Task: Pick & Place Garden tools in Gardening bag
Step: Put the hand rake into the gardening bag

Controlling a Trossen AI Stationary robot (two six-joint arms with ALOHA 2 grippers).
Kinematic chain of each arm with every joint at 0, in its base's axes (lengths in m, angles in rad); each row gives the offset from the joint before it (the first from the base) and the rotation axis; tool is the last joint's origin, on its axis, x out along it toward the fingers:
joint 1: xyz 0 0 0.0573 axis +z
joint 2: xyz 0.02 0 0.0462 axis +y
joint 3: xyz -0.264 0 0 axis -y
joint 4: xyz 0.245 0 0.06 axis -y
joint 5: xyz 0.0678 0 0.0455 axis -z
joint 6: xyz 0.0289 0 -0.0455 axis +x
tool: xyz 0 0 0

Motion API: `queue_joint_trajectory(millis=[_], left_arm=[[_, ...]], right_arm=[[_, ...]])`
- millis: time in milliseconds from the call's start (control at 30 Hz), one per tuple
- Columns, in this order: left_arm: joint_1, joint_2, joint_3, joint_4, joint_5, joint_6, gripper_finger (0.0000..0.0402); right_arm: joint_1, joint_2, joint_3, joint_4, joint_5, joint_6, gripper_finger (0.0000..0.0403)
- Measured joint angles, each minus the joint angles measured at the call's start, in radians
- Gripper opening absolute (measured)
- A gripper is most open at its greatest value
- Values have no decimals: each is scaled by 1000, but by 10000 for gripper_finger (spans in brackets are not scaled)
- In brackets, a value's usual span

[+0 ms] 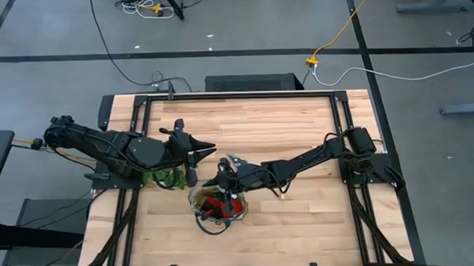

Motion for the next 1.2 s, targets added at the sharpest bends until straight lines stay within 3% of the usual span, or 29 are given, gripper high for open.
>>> queue_joint_trajectory(millis=[267, 500, 900, 1200], left_arm=[[0, 0, 0, -1, 0, 0, 55], [0, 0, 0, -3, 0, 0, 55], [0, 0, 0, -3, 0, 1, 55], [0, 0, 1, -3, 0, 0, 55]], right_arm=[[4, -57, -1, -102, 0, 7, 116], [8, -149, -1, -327, 0, 48, 105], [46, -330, -1, -858, 27, 335, 105], [84, -352, -1, -1170, 19, 679, 105]])
